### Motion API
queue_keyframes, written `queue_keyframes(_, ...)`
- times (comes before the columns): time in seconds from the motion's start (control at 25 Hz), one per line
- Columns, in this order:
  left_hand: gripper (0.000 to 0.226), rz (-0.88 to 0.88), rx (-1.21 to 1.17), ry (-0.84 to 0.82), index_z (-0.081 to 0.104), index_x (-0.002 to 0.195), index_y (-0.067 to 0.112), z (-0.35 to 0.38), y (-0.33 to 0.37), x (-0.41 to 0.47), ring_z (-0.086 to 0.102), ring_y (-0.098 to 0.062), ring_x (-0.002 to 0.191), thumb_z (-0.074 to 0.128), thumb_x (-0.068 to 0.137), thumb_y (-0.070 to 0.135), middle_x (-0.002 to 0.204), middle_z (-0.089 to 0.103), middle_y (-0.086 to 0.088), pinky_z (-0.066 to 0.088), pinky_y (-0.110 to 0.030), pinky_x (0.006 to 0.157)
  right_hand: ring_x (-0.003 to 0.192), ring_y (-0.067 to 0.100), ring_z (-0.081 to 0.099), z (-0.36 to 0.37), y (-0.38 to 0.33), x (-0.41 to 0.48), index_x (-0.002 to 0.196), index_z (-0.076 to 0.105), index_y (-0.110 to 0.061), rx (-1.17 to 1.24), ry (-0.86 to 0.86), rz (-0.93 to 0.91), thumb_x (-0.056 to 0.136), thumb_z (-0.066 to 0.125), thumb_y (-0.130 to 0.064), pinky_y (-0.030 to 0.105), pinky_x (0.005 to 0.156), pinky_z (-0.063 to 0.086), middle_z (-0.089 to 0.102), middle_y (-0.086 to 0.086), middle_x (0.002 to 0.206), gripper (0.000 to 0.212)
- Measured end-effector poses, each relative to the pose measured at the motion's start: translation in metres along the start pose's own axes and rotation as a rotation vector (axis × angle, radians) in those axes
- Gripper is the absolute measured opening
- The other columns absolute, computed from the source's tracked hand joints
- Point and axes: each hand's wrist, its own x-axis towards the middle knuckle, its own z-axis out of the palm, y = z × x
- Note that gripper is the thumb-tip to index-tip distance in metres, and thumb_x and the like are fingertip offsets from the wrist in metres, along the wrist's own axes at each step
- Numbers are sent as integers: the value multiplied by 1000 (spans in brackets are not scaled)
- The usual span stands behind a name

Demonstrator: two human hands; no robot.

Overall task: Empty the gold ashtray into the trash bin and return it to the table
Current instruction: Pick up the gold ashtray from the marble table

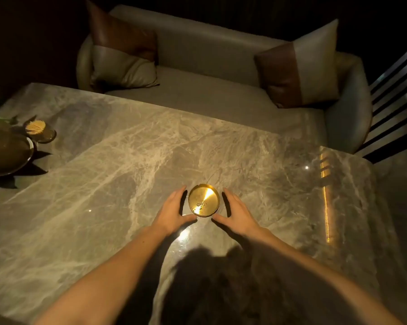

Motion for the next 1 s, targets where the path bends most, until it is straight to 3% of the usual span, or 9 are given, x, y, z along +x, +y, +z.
queue_keyframes(0.12,110,-14,18,-28,22,151,16,5,-1,12,34,-25,142,85,64,39,154,35,-7,28,-38,117,139,19,39,4,-1,7,149,28,-23,42,-14,-30,74,76,-42,39,114,35,40,1,152,91)
queue_keyframes(0.24,109,-36,33,-38,25,150,12,10,0,19,37,-28,140,87,62,34,151,40,-11,30,-41,116,125,16,50,3,-4,12,142,38,-24,82,-19,-38,71,82,-29,29,105,40,52,2,139,83)
queue_keyframes(0.32,105,-21,47,-37,29,148,9,11,2,21,40,-29,137,87,63,30,148,43,-13,30,-37,114,123,17,53,1,-5,15,141,41,-19,101,-16,-32,71,83,-23,26,102,41,53,4,137,82)
queue_keyframes(0.48,101,0,42,-27,36,144,8,14,0,27,47,-29,129,89,59,29,139,49,-13,34,-34,108,119,15,55,3,-2,20,143,41,-18,129,-27,-18,69,84,-21,34,105,46,53,4,135,86)
queue_keyframes(0.64,98,16,23,3,43,140,12,15,-2,26,50,-26,123,90,56,30,133,52,-10,38,-32,104,112,9,53,7,0,22,141,45,-21,155,5,-11,67,86,-20,27,101,46,56,0,129,85)
queue_keyframes(0.88,95,41,-68,18,48,135,15,2,7,20,47,-9,108,92,53,31,127,54,-4,30,-3,87,116,10,55,-4,-2,15,141,46,-20,215,32,-63,67,86,-22,32,103,48,54,-5,128,84)
queue_keyframes(1.0,93,115,-69,40,48,135,17,-13,22,21,46,-8,107,91,55,32,123,52,-1,32,-7,86,114,11,55,-21,-7,10,140,47,-21,254,73,-123,68,86,-24,28,101,48,55,-5,127,82)
